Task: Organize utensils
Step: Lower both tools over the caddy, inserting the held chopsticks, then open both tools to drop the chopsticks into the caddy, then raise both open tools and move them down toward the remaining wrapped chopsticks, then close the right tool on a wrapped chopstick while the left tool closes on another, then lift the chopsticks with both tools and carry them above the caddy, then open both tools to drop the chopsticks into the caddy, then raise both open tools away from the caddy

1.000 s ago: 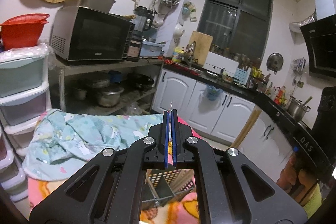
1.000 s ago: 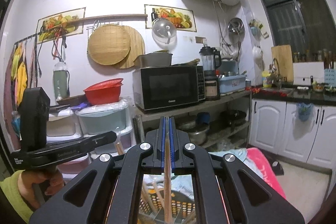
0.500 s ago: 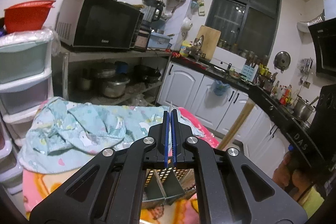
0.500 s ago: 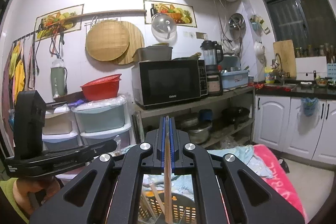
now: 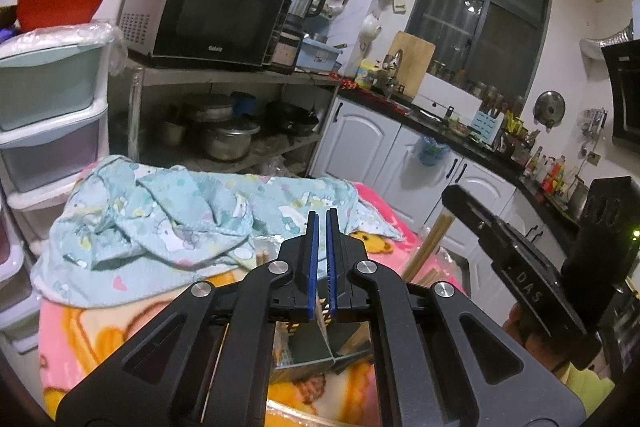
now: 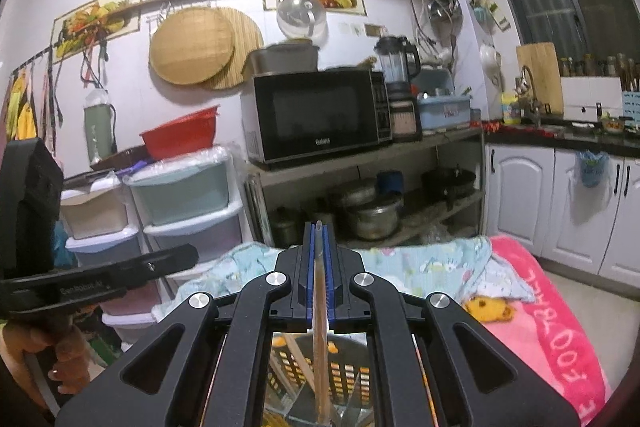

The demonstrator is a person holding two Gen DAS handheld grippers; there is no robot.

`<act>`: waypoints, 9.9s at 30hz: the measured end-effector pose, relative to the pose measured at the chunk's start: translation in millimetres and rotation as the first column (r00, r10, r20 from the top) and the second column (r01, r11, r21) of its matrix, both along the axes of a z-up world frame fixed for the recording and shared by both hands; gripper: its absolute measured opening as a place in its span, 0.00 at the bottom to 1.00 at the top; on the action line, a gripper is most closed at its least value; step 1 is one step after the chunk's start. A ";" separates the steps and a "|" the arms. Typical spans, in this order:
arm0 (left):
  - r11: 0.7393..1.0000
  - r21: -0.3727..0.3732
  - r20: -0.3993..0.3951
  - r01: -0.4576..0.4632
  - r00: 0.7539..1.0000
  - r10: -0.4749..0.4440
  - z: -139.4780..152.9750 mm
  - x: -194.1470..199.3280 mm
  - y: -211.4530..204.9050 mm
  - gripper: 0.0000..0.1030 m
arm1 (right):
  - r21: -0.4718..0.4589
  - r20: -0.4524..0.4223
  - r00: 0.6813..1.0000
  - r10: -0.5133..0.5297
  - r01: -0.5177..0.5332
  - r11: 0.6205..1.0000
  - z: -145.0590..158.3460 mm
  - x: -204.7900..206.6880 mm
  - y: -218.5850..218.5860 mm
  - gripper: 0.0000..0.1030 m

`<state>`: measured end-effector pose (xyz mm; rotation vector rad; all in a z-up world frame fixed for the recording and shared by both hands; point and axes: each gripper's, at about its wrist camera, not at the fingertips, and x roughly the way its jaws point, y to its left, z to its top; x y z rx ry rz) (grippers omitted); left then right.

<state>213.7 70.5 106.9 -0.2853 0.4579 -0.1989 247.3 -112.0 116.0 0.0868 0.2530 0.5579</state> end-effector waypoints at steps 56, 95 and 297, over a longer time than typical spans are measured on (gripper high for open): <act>0.992 -0.014 -0.148 -0.126 0.981 0.123 -64.5 -85.4 36.2 0.89 | -0.116 -0.206 0.979 -0.012 -0.013 0.993 -41.3 -78.7 -49.4 0.52; 0.999 0.038 -0.364 0.015 0.932 0.000 -160.7 -88.3 -1.7 0.87 | -0.310 -0.456 0.890 -0.013 -0.145 0.940 -153.0 -114.9 -47.7 0.51; 0.991 0.130 -0.015 -0.021 1.000 0.023 3.5 -66.0 -32.1 0.90 | -0.159 -0.028 0.998 -0.060 0.055 0.986 6.7 -100.2 -76.4 0.92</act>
